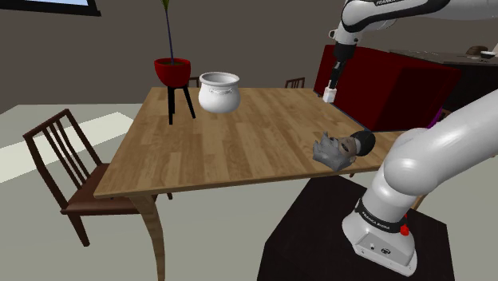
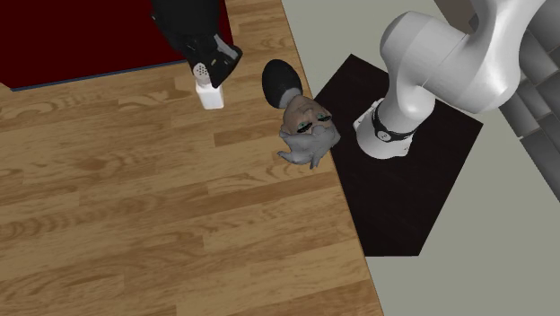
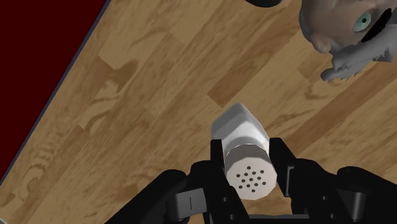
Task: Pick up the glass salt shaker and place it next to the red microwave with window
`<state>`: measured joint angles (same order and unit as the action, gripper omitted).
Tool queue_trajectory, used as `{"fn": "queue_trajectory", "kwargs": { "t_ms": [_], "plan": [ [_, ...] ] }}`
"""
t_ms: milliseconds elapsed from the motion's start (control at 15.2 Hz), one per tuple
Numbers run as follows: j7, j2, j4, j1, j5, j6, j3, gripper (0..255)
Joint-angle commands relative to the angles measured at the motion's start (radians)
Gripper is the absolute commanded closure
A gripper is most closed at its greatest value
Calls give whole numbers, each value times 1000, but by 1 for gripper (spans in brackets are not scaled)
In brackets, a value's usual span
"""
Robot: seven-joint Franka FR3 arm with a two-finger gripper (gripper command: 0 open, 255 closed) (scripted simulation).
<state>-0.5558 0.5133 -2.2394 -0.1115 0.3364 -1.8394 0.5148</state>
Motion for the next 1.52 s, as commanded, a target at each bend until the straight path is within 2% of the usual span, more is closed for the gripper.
{"fn": "queue_trajectory", "kwargs": {
  "t_ms": [0,1452],
  "plan": [
    [-2,1,27,2,-5,29,-7,255],
    [-49,-60,368,26,-52,310,-40,255]
  ]
}}
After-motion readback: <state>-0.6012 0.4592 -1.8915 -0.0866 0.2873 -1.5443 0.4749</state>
